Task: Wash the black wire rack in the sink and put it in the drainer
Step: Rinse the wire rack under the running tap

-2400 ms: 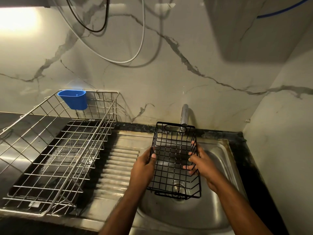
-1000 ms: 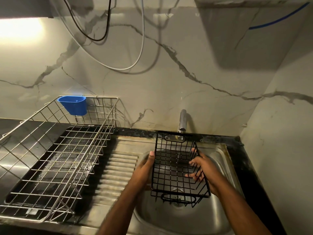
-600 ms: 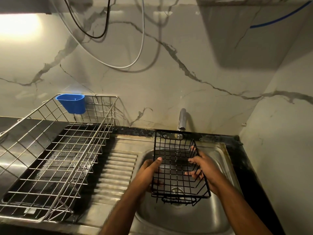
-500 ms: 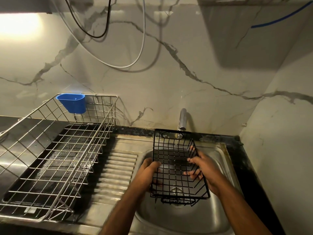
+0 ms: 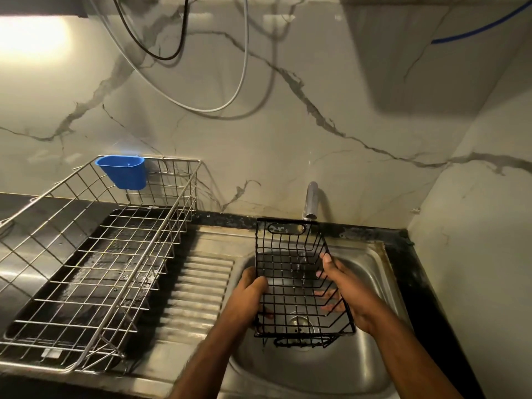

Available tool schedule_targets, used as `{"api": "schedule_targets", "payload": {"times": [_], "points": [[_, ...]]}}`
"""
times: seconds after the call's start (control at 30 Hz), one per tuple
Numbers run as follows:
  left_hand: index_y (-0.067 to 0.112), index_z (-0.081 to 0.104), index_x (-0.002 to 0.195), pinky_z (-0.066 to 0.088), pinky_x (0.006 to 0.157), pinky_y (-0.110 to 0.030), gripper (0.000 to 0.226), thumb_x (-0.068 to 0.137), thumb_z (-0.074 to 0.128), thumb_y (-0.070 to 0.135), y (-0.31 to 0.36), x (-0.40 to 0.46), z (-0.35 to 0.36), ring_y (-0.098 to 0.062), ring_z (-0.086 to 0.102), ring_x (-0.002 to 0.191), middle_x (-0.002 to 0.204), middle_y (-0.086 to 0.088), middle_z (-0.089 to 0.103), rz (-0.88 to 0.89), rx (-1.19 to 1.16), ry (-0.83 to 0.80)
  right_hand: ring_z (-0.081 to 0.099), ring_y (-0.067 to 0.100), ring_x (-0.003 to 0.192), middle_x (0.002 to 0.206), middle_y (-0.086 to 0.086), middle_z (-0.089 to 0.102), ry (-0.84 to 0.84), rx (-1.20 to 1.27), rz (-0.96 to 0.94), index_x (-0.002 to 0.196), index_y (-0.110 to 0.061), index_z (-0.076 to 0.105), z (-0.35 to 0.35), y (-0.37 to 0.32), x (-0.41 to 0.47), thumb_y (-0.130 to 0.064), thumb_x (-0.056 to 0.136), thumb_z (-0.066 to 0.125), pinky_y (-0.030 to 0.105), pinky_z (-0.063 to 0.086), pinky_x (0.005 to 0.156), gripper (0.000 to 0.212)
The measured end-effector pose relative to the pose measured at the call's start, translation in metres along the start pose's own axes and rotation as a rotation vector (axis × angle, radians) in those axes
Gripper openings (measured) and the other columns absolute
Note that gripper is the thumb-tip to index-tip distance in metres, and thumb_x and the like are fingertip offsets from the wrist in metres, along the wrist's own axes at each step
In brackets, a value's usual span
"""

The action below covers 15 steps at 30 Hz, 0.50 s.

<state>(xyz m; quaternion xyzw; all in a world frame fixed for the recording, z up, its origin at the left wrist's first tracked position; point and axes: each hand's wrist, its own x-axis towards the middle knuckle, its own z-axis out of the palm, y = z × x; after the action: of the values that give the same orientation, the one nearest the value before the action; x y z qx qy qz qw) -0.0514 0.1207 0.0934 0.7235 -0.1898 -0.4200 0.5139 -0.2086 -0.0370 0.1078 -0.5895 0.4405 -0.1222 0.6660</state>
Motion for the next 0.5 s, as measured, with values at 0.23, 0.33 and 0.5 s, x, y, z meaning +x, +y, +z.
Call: {"api": "schedule_targets", "payload": {"times": [0.23, 0.33, 0.5], "points": [[0.033, 0.052, 0.122, 0.045, 0.048, -0.027, 0.030, 0.093, 0.048, 0.029, -0.001, 0.001, -0.002, -0.032, 0.071, 0.074, 0.109, -0.014, 0.070, -0.020, -0.027, -0.019, 0.067, 0.029, 0.105, 0.128, 0.002, 0.059, -0.019, 0.042, -0.001, 0.145, -0.042, 0.040, 0.000, 0.006, 0.006, -0.057, 0.096, 0.046, 0.045, 0.061, 0.076, 0.051], [0.035, 0.053, 0.119, 0.047, 0.050, -0.030, 0.037, 0.082, 0.048, 0.034, 0.001, -0.001, -0.003, -0.033, 0.071, 0.074, 0.108, -0.013, 0.069, -0.018, -0.049, -0.024, 0.068, 0.030, 0.104, 0.128, 0.002, 0.060, -0.026, 0.037, -0.004, 0.141, -0.042, 0.044, 0.000, 0.007, 0.008, -0.048, 0.099, 0.049, 0.040, 0.060, 0.071, 0.043], [0.034, 0.053, 0.128, 0.055, 0.059, -0.039, 0.038, 0.092, 0.056, 0.048, -0.002, 0.001, -0.007, -0.031, 0.076, 0.080, 0.118, -0.009, 0.069, -0.005, -0.060, 0.012, 0.069, 0.030, 0.102, 0.127, 0.002, 0.061, -0.018, 0.035, 0.002, 0.135, -0.045, 0.045, -0.002, 0.010, 0.013, -0.014, 0.100, 0.050, 0.044, 0.061, 0.073, 0.047]]}}
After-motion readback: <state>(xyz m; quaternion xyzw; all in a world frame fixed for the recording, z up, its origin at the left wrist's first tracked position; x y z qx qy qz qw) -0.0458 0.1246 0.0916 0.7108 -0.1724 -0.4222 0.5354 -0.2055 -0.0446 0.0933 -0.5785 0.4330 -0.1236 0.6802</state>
